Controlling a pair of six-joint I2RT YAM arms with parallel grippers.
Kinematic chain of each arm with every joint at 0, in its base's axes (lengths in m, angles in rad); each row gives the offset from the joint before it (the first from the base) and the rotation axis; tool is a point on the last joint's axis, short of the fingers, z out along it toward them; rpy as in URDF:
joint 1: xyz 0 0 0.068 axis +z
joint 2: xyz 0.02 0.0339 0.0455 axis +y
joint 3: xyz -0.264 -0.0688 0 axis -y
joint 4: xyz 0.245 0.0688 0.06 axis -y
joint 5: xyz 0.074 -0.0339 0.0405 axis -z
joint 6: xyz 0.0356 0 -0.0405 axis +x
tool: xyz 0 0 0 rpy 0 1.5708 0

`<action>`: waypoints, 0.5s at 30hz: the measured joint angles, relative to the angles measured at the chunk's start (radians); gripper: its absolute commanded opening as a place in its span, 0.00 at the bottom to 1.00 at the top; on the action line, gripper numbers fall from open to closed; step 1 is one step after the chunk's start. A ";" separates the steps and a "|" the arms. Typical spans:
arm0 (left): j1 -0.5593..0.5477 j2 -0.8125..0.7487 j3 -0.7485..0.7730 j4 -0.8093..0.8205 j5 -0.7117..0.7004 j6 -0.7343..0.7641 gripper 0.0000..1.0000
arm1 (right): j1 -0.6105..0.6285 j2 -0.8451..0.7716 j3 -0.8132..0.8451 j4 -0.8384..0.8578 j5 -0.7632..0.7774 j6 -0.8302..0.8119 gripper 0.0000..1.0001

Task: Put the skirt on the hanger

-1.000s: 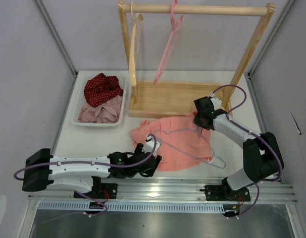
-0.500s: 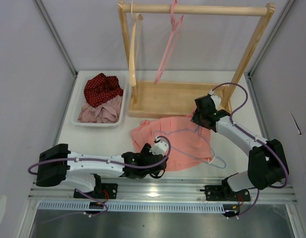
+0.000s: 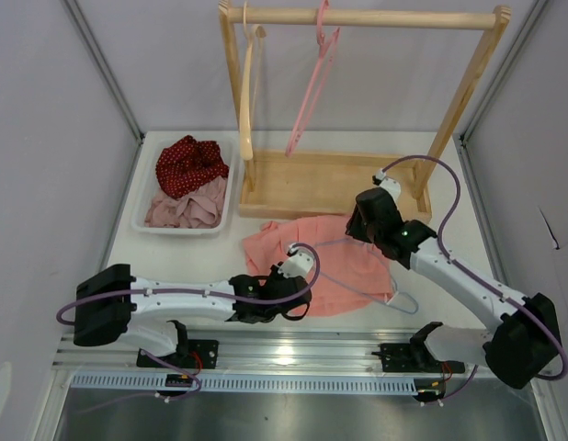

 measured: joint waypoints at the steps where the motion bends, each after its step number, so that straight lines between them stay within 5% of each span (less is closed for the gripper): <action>1: 0.010 0.000 0.000 0.003 0.002 0.003 0.31 | 0.019 -0.022 -0.014 0.001 -0.001 0.001 0.32; 8: 0.069 0.001 0.000 0.043 0.042 0.035 0.19 | 0.186 -0.146 -0.139 0.019 0.010 0.021 0.16; 15: 0.123 0.022 0.000 0.079 0.088 0.036 0.16 | 0.354 -0.268 -0.280 0.099 -0.023 0.024 0.15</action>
